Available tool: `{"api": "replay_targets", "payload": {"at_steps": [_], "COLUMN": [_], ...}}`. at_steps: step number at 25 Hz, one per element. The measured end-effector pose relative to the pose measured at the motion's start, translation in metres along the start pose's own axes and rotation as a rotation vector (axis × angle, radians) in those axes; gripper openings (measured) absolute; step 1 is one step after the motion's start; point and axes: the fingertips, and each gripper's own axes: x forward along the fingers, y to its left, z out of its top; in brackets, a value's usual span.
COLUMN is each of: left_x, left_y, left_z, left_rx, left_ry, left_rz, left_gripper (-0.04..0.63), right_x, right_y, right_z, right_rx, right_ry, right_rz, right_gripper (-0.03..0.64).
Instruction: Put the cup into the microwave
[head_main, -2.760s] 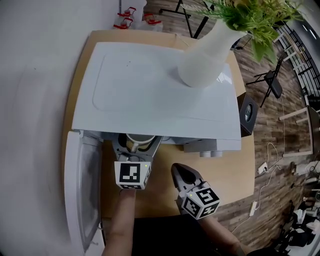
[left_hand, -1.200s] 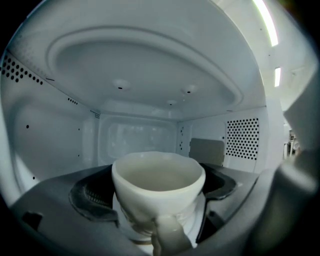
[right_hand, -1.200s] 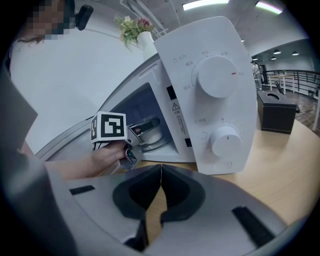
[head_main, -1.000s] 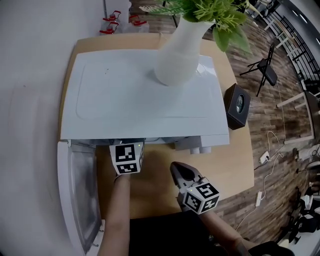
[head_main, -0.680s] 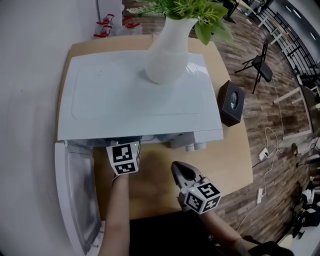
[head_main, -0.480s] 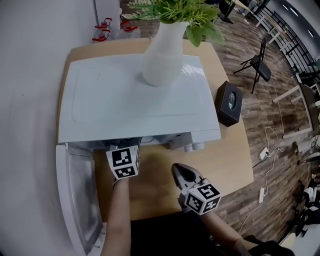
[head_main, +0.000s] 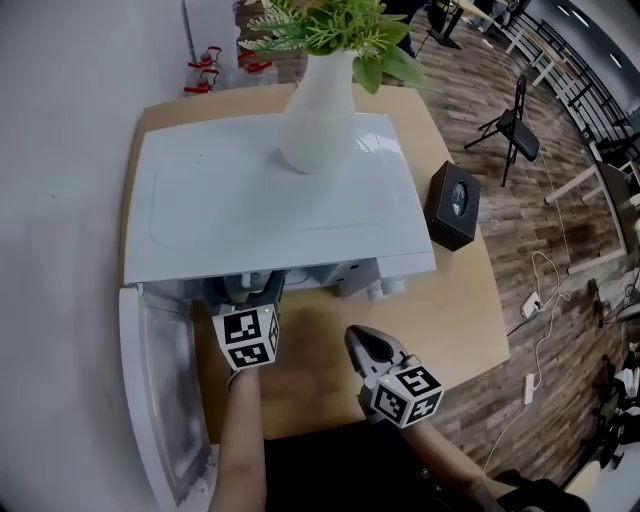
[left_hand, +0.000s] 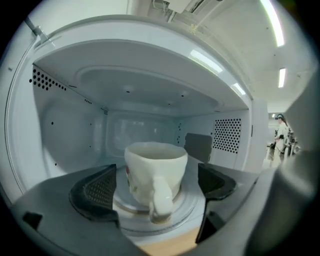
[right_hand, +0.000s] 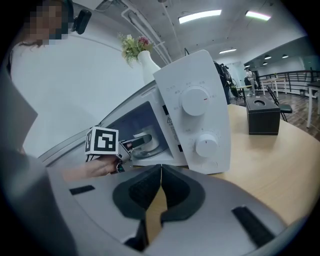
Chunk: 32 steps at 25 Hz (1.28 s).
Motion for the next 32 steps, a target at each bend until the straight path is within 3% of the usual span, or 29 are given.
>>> {"api": "replay_targets", "payload": {"at_steps": [6,18,26,28,30,32], "left_x": [-0.012,-0.067,-0.108,-0.120,-0.132,-0.143], "left_y": [-0.007,0.005,-0.004,-0.010,-0.015,-0.021], "left_z": [-0.005,-0.006,-0.011,-0.011,-0.008,-0.007], "left_rx": [0.011,-0.085,-0.094,-0.090,-0.076,-0.069], "left_ry": [0.010,0.002,-0.002,-0.004,-0.021,-0.032], "left_rz": [-0.009,0.041,0.024,0.015,0.015,0.001], "left_gripper": [0.480,0.477,0.470,0.446,0.328,0.298], "right_x": [-0.008,-0.009,-0.014,-0.017,-0.021,-0.024], "right_y": [0.005,0.019,0.028,0.030,0.031,0.033], "right_z": [-0.005,-0.007,-0.011,-0.011,-0.011,-0.011], "right_rx": [-0.005,-0.011,0.003,0.005,0.009,0.013], "right_ry": [-0.004,-0.012,-0.033,-0.042,-0.052,-0.064], "right_rz": [-0.005,0.001,-0.004,-0.007,-0.010,-0.010], "right_gripper": [-0.006,-0.006,-0.006,-0.006,-0.006,-0.006]}}
